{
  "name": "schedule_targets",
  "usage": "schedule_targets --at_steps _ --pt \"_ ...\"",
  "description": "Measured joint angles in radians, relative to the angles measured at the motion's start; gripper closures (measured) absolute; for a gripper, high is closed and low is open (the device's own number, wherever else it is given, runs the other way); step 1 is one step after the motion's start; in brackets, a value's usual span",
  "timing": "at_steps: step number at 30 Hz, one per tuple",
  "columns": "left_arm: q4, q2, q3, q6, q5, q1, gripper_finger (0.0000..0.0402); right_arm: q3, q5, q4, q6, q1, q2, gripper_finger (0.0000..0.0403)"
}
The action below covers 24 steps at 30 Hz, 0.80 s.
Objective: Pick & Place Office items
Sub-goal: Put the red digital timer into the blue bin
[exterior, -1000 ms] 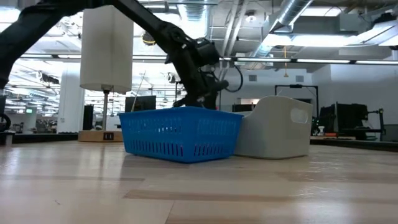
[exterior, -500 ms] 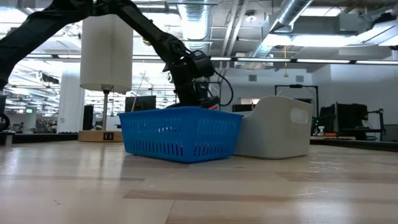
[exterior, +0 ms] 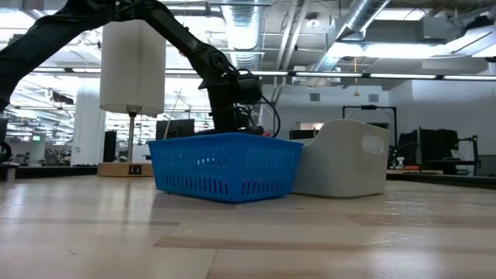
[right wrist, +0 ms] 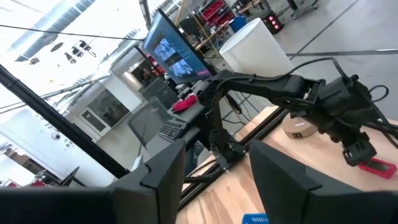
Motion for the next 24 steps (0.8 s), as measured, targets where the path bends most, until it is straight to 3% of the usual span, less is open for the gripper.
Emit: schedule_targets --at_steps 3,16,24 --pt "-0.015 0.0 0.0 0.001 0.022 0.006 0.0392 0.0 0.0 0.001 -0.001 0.0 0.008 0.0231" --pt "0.011 0.038 0.0 -0.036 0.026 0.016 0.0401 0.0 0.002 0.08 -0.045 0.05 0.029 0.0232" --pt "-0.09 0.044 0.0 0.045 0.131 0.0 0.0401 0.0 0.026 0.079 -0.063 0.068 0.033 0.0232"
